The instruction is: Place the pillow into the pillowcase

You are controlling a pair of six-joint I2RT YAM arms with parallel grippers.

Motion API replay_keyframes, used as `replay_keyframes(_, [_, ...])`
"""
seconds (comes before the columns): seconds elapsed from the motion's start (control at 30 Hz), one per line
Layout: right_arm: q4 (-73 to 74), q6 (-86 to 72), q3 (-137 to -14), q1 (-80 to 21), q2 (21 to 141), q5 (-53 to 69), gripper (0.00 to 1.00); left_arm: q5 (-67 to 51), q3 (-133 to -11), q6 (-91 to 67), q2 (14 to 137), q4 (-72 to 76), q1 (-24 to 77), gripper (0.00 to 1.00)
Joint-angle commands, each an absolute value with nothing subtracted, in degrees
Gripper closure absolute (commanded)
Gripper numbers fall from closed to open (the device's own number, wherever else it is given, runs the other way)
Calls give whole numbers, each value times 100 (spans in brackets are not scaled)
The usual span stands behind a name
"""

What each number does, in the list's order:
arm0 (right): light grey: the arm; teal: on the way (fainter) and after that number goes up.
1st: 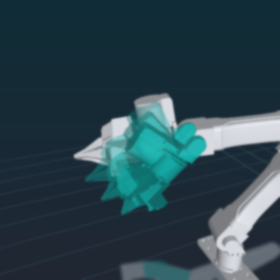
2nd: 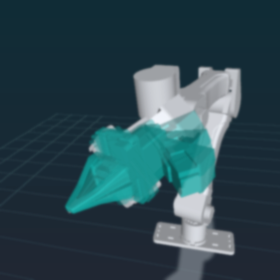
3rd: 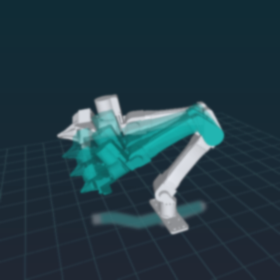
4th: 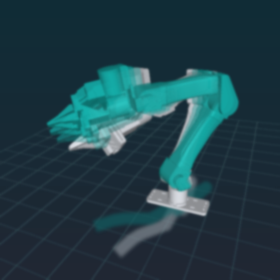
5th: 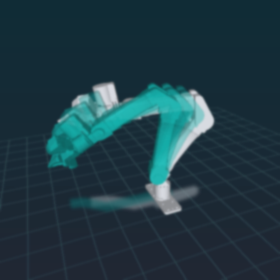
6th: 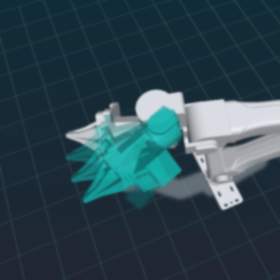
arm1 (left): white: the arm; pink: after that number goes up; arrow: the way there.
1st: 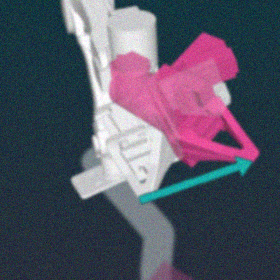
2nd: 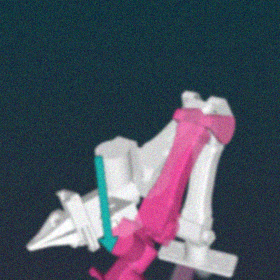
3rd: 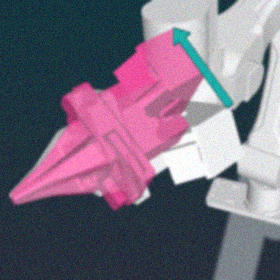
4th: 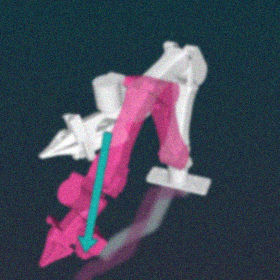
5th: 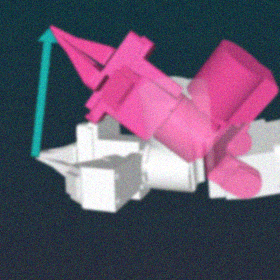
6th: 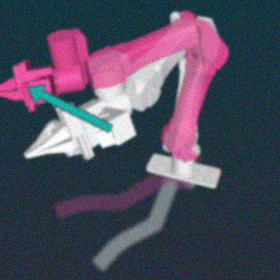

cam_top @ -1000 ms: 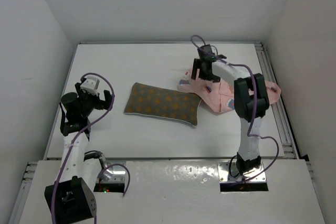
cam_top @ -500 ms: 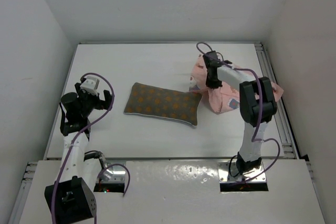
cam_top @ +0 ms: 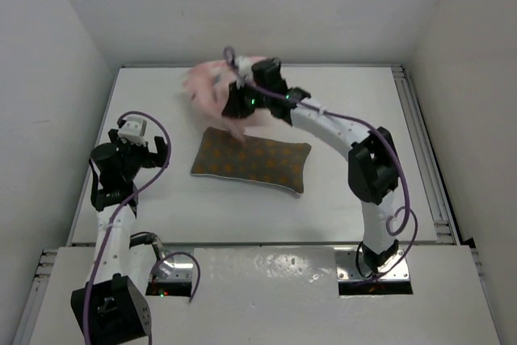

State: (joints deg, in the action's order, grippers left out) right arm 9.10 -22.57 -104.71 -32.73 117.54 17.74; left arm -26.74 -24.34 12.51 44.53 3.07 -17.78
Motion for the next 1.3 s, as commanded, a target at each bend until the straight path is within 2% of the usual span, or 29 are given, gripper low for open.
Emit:
replay_keyframes(0.0, [1309,-1214,-9012,-3375,10997,3147,100,-2470,-2768,1169,4315,299,-1898,0])
replay_keyframes(0.07, [1660,-696,-8406,-3331,10532,2429,100,-2600,-2847,1317,4315,316,-1898,0])
replay_keyframes(0.1, [1905,-564,-8263,-3331,10442,2426,95,-2723,-2926,1423,4324,316,-1881,0])
replay_keyframes(0.13, [1968,-484,-8175,-3235,10363,1356,79,-2873,-2953,1563,4333,308,-1855,0])
replay_keyframes(0.17, [2030,-518,-8078,-3191,10275,997,17,-3179,-2979,1878,4342,290,-1785,0])
replay_keyframes(0.2, [2187,-588,-8103,-3138,10266,732,2,-3321,-3014,2037,4359,255,-1715,0])
replay_keyframes(0.27, [2355,-939,-8270,-2928,10240,230,1,-3953,-3041,2633,4499,19,-1583,0])
replay_keyframes(0.33, [2277,-1394,-8140,-2673,9986,123,1,-4244,-3137,2952,4683,-507,-1399,0])
replay_keyframes(0.4, [1709,-1843,-7430,-2366,9470,175,3,-4543,-3234,3505,4781,-886,-1240,7])
replay_keyframes(0.43, [1505,-2202,-6853,-2225,9292,637,24,-4683,-3260,4064,4833,-1401,-1030,28])
replay_keyframes(0.5, [1049,-2556,-6278,-1891,8975,922,92,-4781,-3296,4629,4869,-1975,-783,65])
replay_keyframes(0.53, [976,-2897,-6040,-1829,8730,914,100,-4816,-3296,4867,4921,-2447,-504,74])
replay_keyframes(0.57, [949,-2979,-5629,-1776,8675,871,93,-4808,-3287,5104,4957,-2635,-370,75])
replay_keyframes(0.6, [984,-2997,-5468,-1732,8640,818,76,-4790,-3244,5185,5009,-2759,-213,62])
replay_keyframes(0.63, [1028,-2997,-5267,-1714,8640,835,27,-4747,-3217,5246,5088,-2908,102,44])
replay_keyframes(0.67, [1089,-2997,-5212,-1731,8674,870,13,-4703,-3138,5160,5141,-2874,253,23])
replay_keyframes(0.7, [1116,-2988,-5142,-1792,8718,1035,1,-4676,-3112,5037,5203,-2787,394,17])
replay_keyframes(0.77, [959,-3049,-4940,-1872,8876,1177,1,-4571,-3103,4478,5431,-2252,877,4])
replay_keyframes(0.83, [590,-3346,-4817,-1969,9113,1326,1,-4143,-3068,3645,5693,-1308,1437,0])
replay_keyframes(0.93, [28,-3927,-4703,-1978,9342,1626,1,-3055,-2945,3016,6037,-137,2106,0])
replay_keyframes(1.0, [-386,-4252,-4624,-2013,9465,1757,7,-2621,-2822,2936,6169,289,2398,0])
replay_keyframes(1.03, [-491,-4350,-4536,-2013,9475,1845,10,-2297,-2769,2944,6292,421,2617,4])
replay_keyframes(1.07, [-727,-4429,-4466,-2013,9475,1880,22,-2146,-2742,2988,6345,465,2689,9])
replay_keyframes(1.1, [-825,-4578,-4308,-2013,9466,1950,32,-1875,-2699,3006,6424,553,2750,27])
replay_keyframes(1.13, [-913,-4649,-4237,-2013,9448,1951,44,-1785,-2603,3032,6460,597,2751,39])
replay_keyframes(1.17, [-1010,-4754,-4167,-1987,9387,1942,71,-1662,-2549,3050,6486,641,2751,51])
replay_keyframes(1.2, [-1002,-4772,-4044,-1952,9343,1916,85,-1539,-2523,3085,6478,676,2734,72])
replay_keyframes(1.23, [-993,-4790,-3973,-1916,9273,1829,97,-1512,-2496,3172,6469,668,2707,79])
replay_keyframes(1.27, [-906,-4799,-3894,-1786,9098,1776,100,-1486,-2513,3199,6417,642,2690,86])
